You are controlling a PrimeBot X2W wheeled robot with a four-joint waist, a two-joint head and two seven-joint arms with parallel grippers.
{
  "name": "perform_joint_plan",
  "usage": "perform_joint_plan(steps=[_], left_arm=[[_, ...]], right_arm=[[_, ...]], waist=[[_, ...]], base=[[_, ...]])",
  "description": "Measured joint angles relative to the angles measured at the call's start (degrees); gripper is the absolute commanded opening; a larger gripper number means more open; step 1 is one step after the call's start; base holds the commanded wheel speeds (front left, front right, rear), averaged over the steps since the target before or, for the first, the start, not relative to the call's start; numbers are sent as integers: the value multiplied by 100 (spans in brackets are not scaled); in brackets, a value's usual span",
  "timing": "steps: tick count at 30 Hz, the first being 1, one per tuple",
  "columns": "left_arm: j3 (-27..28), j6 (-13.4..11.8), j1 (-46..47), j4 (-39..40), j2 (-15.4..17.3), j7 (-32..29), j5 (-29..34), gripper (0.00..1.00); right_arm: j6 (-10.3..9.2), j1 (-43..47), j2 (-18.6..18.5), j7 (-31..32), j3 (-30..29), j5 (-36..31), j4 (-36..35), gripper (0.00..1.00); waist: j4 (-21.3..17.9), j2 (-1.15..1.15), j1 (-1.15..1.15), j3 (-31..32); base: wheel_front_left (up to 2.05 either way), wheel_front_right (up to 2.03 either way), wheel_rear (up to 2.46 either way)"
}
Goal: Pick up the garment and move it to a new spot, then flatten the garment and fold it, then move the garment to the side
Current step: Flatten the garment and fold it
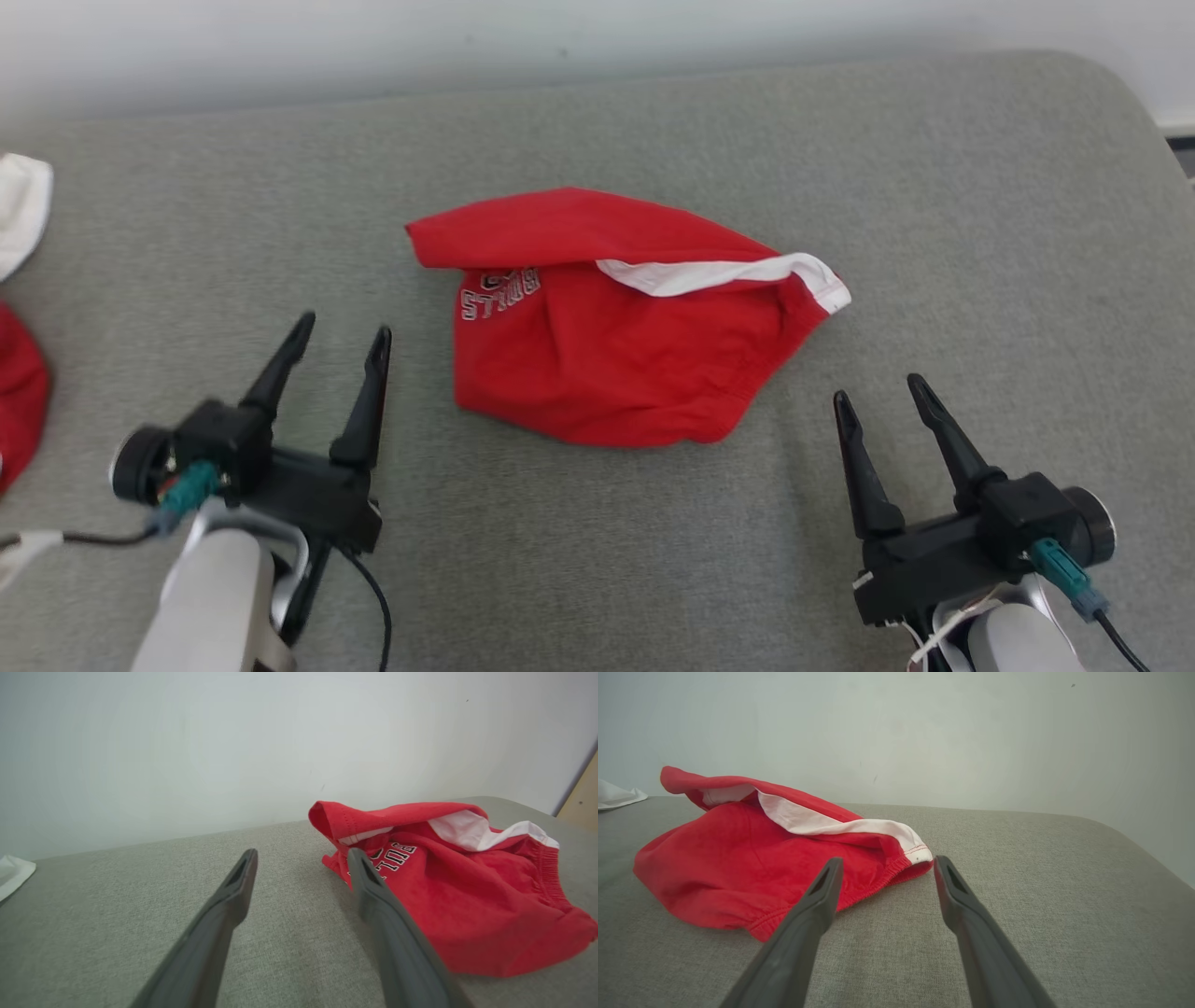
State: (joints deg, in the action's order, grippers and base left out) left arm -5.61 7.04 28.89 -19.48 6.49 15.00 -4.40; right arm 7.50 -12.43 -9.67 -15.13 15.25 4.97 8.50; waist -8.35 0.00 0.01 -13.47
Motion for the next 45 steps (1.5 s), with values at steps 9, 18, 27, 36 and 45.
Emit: perform_joint_plan(steps=[9, 18, 27, 36, 45], left_arm=[[-726, 43, 1096, -1018, 536, 1, -380, 100], [-1318, 43, 1722, -1089, 959, 0, -868, 100], [-1745, 43, 1841, -291, 1222, 0, -1179, 0], [-1898, 43, 1943, 477, 1322, 0, -1312, 0], [-1822, 44, 2412, 516, 1290, 1, -1404, 0]], right_arm=[[0, -279, 166, 0, 170, 25, -81, 100], [0, -391, 258, 0, 130, 40, -155, 100], [-1, -453, 345, 0, 89, 38, -97, 100], [0, -449, 347, 0, 27, 93, 66, 100], [0, -325, 315, 0, 51, 174, 318, 100]], waist=[[-479, 0, 0, -487], [-913, 0, 0, -959], [-966, 0, 0, -1096], [-803, 0, -1, -942], [-548, 0, -1, -617]], base=[[0, 0, 0], [0, 0, 0], [0, 0, 0], [0, 0, 0], [0, 0, 0]])
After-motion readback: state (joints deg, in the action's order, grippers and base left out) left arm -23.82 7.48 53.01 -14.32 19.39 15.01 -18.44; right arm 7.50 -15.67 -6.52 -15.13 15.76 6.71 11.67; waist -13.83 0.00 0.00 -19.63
